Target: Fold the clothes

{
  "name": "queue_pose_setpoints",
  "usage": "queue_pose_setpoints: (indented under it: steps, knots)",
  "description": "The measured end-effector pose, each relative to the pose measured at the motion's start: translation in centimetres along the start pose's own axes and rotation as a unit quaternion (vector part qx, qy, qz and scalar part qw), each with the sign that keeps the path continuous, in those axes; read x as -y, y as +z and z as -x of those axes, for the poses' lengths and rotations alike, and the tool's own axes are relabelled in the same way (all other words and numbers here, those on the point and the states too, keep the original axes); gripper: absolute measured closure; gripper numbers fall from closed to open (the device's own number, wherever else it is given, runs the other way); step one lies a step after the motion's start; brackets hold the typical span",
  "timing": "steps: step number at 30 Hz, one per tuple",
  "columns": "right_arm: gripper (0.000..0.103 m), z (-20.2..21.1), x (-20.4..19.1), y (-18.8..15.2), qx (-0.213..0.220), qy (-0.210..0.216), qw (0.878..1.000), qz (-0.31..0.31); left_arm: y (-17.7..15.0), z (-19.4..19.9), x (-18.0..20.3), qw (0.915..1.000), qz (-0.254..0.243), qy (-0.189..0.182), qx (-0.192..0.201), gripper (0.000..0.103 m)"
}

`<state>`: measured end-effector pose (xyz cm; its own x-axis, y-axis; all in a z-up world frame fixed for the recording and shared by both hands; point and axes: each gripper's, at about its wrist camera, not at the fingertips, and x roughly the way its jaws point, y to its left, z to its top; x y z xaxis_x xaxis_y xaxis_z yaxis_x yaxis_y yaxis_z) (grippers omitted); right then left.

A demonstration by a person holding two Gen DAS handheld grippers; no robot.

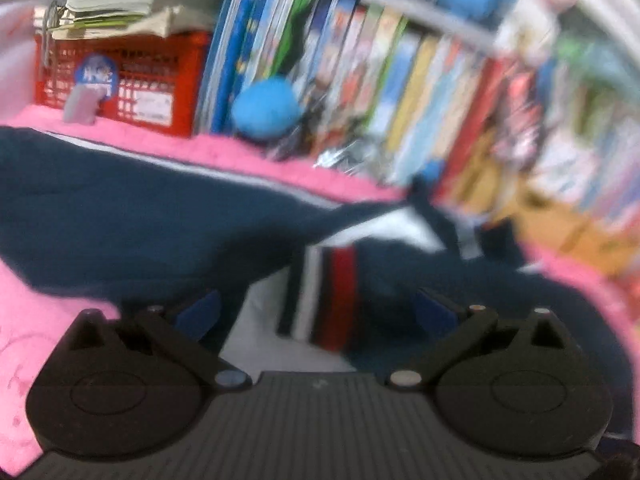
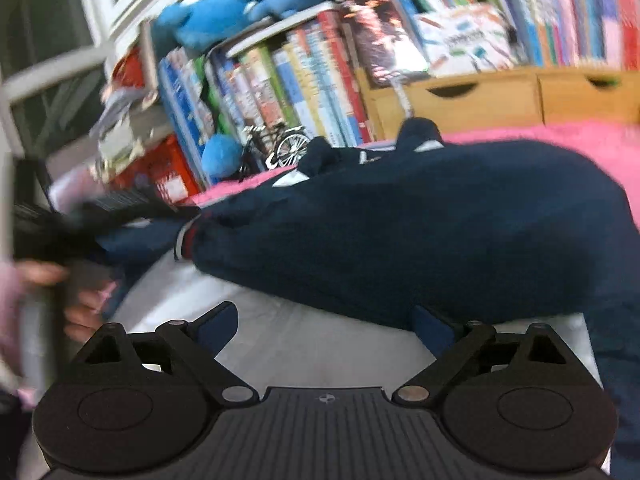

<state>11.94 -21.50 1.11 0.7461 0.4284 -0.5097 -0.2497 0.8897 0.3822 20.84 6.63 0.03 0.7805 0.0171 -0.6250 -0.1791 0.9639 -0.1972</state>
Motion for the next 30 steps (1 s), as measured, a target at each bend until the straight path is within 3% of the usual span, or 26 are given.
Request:
queue_pose_setpoints:
  steps: [1, 3, 8, 13, 16, 19, 20, 23, 27, 30]
  knots:
    - [0.008, 0.2, 0.4, 0.0, 0.005, 0.004, 1.0, -0.012, -0.2, -0.7, 0.2, 1.0, -0.006, 0.002, -0.003, 0.01]
    - [0.008, 0.4, 0.7, 0.0, 0.015, 0.008, 1.0, -0.023, -0.5, -0.9, 0.8, 0.9995, -0.027, 0.007, 0.017, 0.051]
    - [0.007, 0.5, 1.0, 0.1, 0.021, 0.011, 0.999, -0.029, -0.6, 0.3, 2.0, 0.9932, -0.086, 0.014, 0.077, 0.051]
    - [0.007, 0.4, 1.3, 0.1, 0.024, 0.01, 0.999, -0.034, -0.2, 0.7, 1.4, 0.9949, -0.076, 0.008, 0.065, 0.046]
    - [0.006, 0.4, 1.6, 0.1, 0.023, 0.011, 0.999, -0.04, 0.0, 2.0, 0.9, 0.9937, -0.085, 0.002, 0.073, 0.033]
    - [0.005, 0.2, 1.7, 0.1, 0.019, 0.013, 0.999, -0.043, 0.3, 4.0, 0.9, 0.9885, -0.104, -0.012, 0.109, 0.018]
    - [0.004, 0.2, 1.7, 0.1, 0.018, 0.014, 0.999, -0.044, 0.4, 4.4, 1.1, 0.9847, -0.122, -0.006, 0.124, 0.014]
    - [0.002, -0.1, 1.8, 0.1, 0.011, 0.017, 0.999, -0.045, 0.3, 3.1, 2.2, 0.972, -0.184, 0.059, 0.133, 0.014]
    - [0.001, -0.2, 1.8, 0.1, 0.006, 0.02, 0.999, -0.045, -0.9, -0.7, 2.3, 0.9675, -0.222, 0.1, 0.068, 0.013]
    - [0.001, -0.2, 1.9, 0.1, 0.007, 0.021, 0.999, -0.048, -0.6, -1.8, 1.4, 0.9754, -0.2, 0.086, 0.035, 0.008]
